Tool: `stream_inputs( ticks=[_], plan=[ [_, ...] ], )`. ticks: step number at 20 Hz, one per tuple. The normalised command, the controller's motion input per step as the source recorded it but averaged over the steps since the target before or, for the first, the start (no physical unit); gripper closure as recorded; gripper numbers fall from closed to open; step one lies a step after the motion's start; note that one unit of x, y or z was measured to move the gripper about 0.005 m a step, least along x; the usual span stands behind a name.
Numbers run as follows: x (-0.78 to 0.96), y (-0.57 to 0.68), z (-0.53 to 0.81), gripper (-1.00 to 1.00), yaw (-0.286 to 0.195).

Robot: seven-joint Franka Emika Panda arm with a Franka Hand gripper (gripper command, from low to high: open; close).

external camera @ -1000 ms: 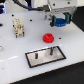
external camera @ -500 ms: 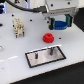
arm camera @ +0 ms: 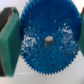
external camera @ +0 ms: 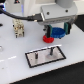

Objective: Insert the blue gear onto the right peg, followed by the red gear

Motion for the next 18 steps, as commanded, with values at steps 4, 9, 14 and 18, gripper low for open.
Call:
stream_inputs(
  ticks=[4,9,14,18],
  plan=[
    [0.74,-0.08,0.04,1.00,0.000],
    [0.55,-0.14,-0.02,1.00,0.000],
    [0.18,-0.12,-0.12,1.00,0.000],
    [0.06,-0.06,0.02,1.00,0.000]
  ],
)
